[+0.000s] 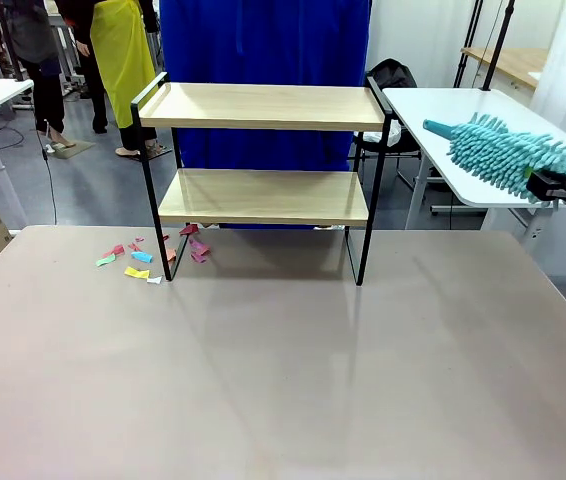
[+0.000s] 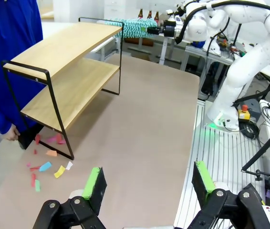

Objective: Clean the shelf.
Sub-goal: Hand the Duster back to the human.

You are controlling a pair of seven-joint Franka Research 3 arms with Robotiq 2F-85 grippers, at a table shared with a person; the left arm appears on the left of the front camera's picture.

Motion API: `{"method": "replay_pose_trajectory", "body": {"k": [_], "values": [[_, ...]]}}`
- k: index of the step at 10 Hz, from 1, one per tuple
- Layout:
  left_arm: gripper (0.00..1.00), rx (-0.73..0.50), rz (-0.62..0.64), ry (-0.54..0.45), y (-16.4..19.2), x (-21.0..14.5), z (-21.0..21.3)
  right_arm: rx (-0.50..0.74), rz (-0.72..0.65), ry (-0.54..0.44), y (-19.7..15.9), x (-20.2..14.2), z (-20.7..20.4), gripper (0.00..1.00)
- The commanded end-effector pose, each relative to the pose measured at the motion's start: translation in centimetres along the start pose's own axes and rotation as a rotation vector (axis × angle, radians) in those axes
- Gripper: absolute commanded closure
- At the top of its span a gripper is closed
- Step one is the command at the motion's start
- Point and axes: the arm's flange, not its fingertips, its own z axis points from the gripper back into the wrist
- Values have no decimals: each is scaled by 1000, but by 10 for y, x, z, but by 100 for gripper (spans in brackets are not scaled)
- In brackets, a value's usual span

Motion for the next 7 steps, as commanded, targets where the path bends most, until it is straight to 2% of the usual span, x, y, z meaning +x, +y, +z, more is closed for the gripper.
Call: {"method": "replay_pose_trajectory", "body": {"k": [1,7], "values": [[5,-10,-23,-27,0,3,-1,-9,0,9,2,5,2,83],[5,-10,-23,-27,0,3,-1,-9,0,9,2,5,2,83]]}}
